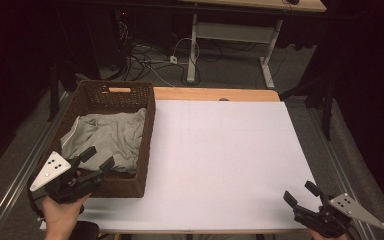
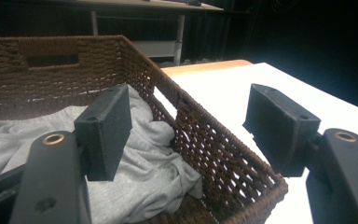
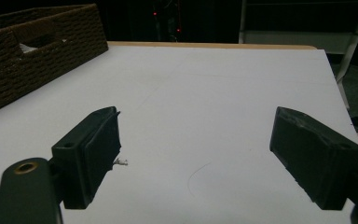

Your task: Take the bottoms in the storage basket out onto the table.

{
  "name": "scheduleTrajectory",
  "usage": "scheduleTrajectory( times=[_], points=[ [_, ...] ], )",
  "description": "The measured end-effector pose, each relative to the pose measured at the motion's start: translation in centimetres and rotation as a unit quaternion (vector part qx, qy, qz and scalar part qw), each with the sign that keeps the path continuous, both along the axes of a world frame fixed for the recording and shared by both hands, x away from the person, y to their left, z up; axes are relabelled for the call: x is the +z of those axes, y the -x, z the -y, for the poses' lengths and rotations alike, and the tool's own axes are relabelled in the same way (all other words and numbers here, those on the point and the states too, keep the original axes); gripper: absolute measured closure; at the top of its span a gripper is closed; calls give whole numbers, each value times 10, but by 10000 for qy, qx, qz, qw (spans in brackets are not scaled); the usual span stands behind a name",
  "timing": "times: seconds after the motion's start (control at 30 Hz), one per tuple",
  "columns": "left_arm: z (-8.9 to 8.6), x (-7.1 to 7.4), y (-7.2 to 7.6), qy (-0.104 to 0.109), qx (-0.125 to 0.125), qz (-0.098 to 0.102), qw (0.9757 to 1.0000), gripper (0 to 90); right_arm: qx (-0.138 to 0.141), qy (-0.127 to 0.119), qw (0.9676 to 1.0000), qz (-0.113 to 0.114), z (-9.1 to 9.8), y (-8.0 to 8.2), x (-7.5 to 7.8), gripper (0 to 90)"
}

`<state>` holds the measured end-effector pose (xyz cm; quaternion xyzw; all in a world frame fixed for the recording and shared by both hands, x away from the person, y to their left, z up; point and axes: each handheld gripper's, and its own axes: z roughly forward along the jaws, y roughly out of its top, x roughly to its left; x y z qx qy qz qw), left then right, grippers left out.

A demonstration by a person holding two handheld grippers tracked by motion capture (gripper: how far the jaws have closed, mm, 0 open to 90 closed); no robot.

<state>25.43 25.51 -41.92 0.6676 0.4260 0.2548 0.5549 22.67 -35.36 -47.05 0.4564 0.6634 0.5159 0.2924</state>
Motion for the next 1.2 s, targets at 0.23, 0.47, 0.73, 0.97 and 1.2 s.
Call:
scheduleTrajectory(
  times=[0.23,0.47,0.73,0.97,1.2],
  points=[
    [2,2,-5,53,-46,-56,10000,305,1,9,10000,12,0,0,0,167],
    [3,4,-12,120,-77,-102,9998,302,12,85,10000,-22,-1,0,-1,171],
    [6,8,-20,119,-120,-123,9998,302,6,148,9999,-63,-1,-1,-1,176],
    [10,12,-26,96,-155,-120,9998,302,21,132,9999,-88,-1,-1,-1,176],
    [11,20,-37,57,-119,-108,9999,302,204,285,9990,-269,-5,-20,-6,183]
  ],
)
